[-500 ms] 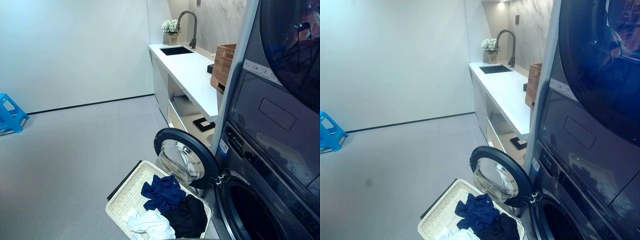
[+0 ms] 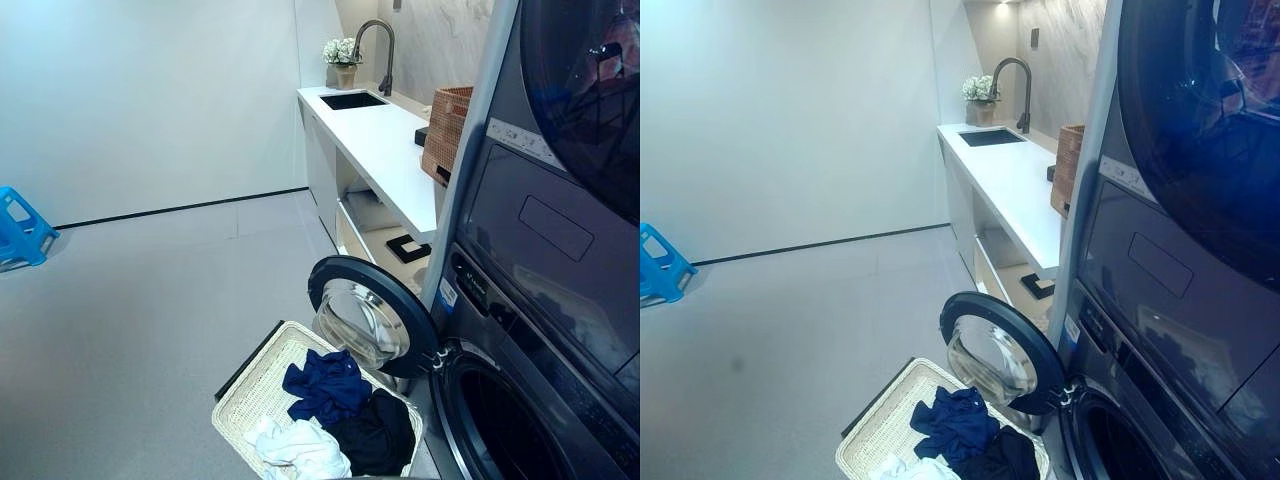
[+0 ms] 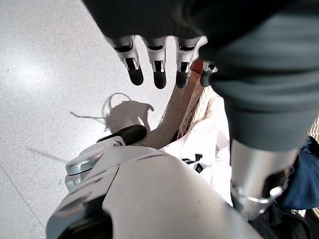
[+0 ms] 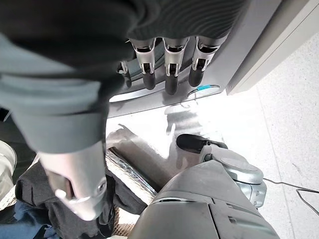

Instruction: Put the clothes into the washing machine.

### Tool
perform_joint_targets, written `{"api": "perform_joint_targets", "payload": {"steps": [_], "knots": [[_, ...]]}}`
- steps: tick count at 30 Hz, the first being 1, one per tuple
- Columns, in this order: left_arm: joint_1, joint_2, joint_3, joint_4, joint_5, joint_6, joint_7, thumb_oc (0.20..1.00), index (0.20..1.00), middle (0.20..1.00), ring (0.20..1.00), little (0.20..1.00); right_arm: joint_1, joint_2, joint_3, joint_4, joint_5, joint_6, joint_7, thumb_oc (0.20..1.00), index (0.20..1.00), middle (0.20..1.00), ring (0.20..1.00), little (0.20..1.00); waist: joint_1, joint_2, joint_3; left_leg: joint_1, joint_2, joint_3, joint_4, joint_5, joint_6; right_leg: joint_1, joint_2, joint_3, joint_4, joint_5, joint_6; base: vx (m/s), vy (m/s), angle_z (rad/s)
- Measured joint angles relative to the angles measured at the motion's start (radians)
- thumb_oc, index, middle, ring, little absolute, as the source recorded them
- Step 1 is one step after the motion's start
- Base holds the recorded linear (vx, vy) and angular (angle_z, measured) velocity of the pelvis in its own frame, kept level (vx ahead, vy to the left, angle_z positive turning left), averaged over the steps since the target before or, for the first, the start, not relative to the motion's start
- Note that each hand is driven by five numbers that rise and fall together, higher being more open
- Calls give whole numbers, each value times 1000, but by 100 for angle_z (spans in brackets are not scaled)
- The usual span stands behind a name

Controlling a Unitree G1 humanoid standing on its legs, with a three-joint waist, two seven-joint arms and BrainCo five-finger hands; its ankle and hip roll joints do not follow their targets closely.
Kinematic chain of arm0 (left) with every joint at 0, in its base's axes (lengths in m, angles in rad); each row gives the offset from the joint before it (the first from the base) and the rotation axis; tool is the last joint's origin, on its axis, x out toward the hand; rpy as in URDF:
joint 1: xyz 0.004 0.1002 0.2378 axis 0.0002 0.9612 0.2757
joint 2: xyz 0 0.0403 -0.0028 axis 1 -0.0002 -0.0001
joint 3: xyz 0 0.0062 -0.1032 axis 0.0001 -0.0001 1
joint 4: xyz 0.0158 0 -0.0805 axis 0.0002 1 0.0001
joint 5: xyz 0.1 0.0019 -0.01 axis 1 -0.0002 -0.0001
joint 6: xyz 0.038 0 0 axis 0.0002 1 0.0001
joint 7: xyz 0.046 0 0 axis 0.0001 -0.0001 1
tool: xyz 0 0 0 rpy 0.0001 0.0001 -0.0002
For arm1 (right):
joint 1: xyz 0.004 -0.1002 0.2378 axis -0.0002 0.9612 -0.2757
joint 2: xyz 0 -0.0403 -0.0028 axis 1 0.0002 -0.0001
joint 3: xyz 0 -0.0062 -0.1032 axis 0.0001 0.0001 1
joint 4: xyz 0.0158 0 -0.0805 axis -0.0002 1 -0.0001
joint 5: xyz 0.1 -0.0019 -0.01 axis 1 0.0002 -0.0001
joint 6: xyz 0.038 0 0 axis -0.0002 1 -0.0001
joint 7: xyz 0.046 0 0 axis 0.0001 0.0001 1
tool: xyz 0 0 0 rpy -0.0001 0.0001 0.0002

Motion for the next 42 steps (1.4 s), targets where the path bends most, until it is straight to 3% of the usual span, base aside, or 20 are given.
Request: {"api": "perform_joint_targets", "payload": {"steps": [17, 23, 30, 32, 34, 35, 39, 41, 42], "knots": [[-8, 0, 2, -1, -22, -2, 4, 1000, 1000, 1000, 1000, 1000, 0, 0, 0, -1, 0, 0, 1, 1000, 1000, 1000, 1000, 1000, 0, -1, 26, -1, 0, 0, 0, -1, -1, -1, 0, 0, 0, -1, 1, 0, 0, 0], [-18, 1, 1, -8, -77, -34, 73, 1000, 1000, 1000, 1000, 1000, -10, -9, 1, -13, 29, 0, 2, 1000, 1000, 1000, 1000, 1000, 0, -1, 40, -22, 1, -1, 0, 0, 0, -23, 0, 0, 0, -1, 1, -1, -2, 0], [-105, 32, 1, -124, -147, -165, 224, 1000, 1000, 1000, 1000, 1000, -85, -19, 5, -39, 81, -7, 0, 1000, 1000, 1000, 1000, 1000, 2, 12, 143, -111, -1, -10, 10, 39, -11, -112, 12, -1, 2, 22, -4, -113, -23, 5], [-212, 39, 7, -224, -146, -214, 304, 1000, 1000, 1000, 1000, 1000, -162, -47, 16, -48, 101, -12, -4, 1000, 1000, 1000, 1000, 1000, 2, 43, 239, -218, -3, -9, 42, 72, 0, -202, 15, -21, 44, 28, -4, -334, 8, 38], [-294, 66, -34, -303, -141, -246, 357, 1000, 1000, 1000, 1000, 1000, -233, -69, 37, -30, 122, -15, -15, 1000, 1000, 1000, 1000, 1000, 7, 64, 297, -302, 1, -9, 65, 95, 4, -281, 18, -21, 75, 23, -5, -210, 16, 25], [-383, 91, -38, -340, -137, -262, 385, 1000, 1000, 1000, 1000, 1000, -306, -88, 36, -27, 141, -17, -28, 1000, 1000, 1000, 1000, 1000, 21, 82, 369, -333, 8, -8, 56, 118, 6, -315, 27, -23, 79, 41, -12, -126, 4, 3], [-509, 137, -55, -383, -135, -271, 445, 1000, 1000, 1000, 1000, 1000, -401, -91, 36, -31, 204, -26, -43, 1000, 1000, 1000, 1000, 1000, 24, 83, 451, -359, 14, -10, 53, 136, 5, -361, 32, -26, 116, 38, -12, -96, -16, 1], [-557, 165, -82, -410, -127, -293, 481, 1000, 1000, 1000, 1000, 1000, -448, -105, 37, -37, 242, -27, -44, 1000, 1000, 1000, 1000, 1000, 26, 83, 457, -444, 12, -20, 94, 136, 4, -466, 24, -26, 208, 6, -16, -60, -27, 7], [-613, 190, -92, -417, -98, -297, 502, 1000, 1000, 1000, 1000, 1000, -489, -116, 36, -41, 263, -27, -44, 1000, 1000, 1000, 1000, 1000, 26, 78, 499, -488, 9, -28, 114, 140, 7, -534, 15, -25, 287, -19, -18, -37, -26, 13]]}}
